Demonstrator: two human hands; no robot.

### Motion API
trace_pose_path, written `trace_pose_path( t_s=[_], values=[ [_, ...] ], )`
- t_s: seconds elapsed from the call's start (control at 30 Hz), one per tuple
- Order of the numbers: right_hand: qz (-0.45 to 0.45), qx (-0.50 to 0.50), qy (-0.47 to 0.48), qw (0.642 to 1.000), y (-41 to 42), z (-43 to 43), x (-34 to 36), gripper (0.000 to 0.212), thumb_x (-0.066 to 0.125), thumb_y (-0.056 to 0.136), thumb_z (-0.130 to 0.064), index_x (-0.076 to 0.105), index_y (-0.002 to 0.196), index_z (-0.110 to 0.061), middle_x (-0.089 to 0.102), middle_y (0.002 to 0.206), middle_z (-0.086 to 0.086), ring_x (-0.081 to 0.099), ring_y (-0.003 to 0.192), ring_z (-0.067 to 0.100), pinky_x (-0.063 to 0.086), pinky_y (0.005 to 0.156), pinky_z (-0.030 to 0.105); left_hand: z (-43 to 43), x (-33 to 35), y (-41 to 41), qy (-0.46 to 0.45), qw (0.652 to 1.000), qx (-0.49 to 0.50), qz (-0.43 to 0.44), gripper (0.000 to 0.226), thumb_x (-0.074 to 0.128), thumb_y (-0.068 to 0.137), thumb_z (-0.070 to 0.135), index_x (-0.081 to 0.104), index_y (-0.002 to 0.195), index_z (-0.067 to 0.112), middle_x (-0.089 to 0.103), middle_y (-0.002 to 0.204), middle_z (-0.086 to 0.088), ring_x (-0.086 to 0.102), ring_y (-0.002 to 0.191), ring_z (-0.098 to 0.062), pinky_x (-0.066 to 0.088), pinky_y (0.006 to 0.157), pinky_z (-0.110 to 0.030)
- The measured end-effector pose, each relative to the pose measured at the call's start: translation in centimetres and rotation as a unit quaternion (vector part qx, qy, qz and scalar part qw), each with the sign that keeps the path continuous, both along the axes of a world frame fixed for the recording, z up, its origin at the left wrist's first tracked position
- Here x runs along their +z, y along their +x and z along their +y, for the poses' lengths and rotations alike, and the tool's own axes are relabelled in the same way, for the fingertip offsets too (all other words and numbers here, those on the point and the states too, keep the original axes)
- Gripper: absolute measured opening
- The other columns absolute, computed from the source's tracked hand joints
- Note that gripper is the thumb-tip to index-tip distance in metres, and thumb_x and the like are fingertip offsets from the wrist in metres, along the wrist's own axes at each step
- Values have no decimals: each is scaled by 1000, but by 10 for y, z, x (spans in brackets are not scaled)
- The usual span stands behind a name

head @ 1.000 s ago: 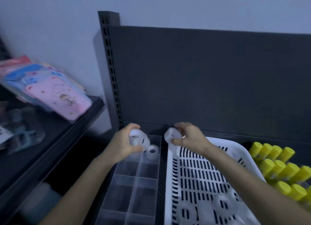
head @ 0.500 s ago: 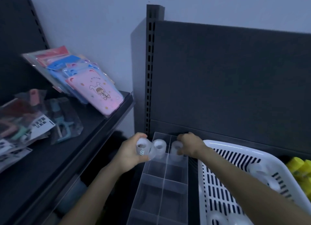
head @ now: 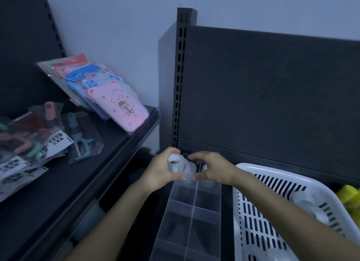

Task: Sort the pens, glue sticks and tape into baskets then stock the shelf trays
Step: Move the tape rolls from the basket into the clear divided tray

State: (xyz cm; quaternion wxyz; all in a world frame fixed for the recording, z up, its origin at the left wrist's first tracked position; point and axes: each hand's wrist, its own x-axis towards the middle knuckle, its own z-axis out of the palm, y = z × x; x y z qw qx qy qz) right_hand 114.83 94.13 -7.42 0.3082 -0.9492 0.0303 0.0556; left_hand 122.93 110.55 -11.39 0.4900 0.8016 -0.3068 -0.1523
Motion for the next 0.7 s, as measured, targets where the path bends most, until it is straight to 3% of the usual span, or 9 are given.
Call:
trace_pose_path(
  t_s=[0.17, 0.33, 0.43, 0.53, 0.7],
  values=[
    [-17, 13, 58, 998, 0, 5, -10, 56, 75, 75, -14, 53, 126, -20, 60, 115, -3, 54, 100, 7, 39, 74, 8, -6, 2, 1, -36, 999, -20, 33, 63, 84, 56, 11, 49, 104, 30, 57, 94, 10, 56, 90, -10, 45, 80, -19],
    [-31, -16, 39, 999, -4, 1, -21, 46, 72, 76, -17, 54, 119, -18, 57, 106, -3, 54, 91, 10, 42, 72, 14, 1, -2, 2, -72, 993, -4, 95, 67, 80, 48, 31, 49, 107, 30, 57, 101, 3, 55, 92, -12, 47, 85, -26],
    [7, -54, 13, 998, -3, 1, -24, 50, 72, 75, -16, 50, 119, -17, 56, 105, -2, 56, 94, 14, 49, 79, 24, 15, -6, 1, -69, 989, 18, 127, 68, 78, 61, 33, 47, 120, 21, 55, 112, -2, 56, 89, -11, 48, 77, -22],
    [46, -42, -53, 997, -1, 11, -28, 51, 74, 72, -25, 51, 117, -18, 60, 108, 1, 58, 100, 18, 51, 87, 33, 27, -14, -4, -55, 985, 31, 162, 70, 63, 64, 31, 44, 130, 21, 53, 112, 0, 54, 85, -9, 43, 72, -19],
    [93, -15, -221, 971, 10, 33, -41, 47, 74, 73, -32, 56, 112, -12, 59, 110, 7, 58, 101, 25, 50, 82, 35, 42, -19, -12, -27, 987, 39, 153, 65, 57, 66, 27, 41, 128, 27, 53, 109, 6, 53, 94, -7, 42, 87, -21]
  ],
)
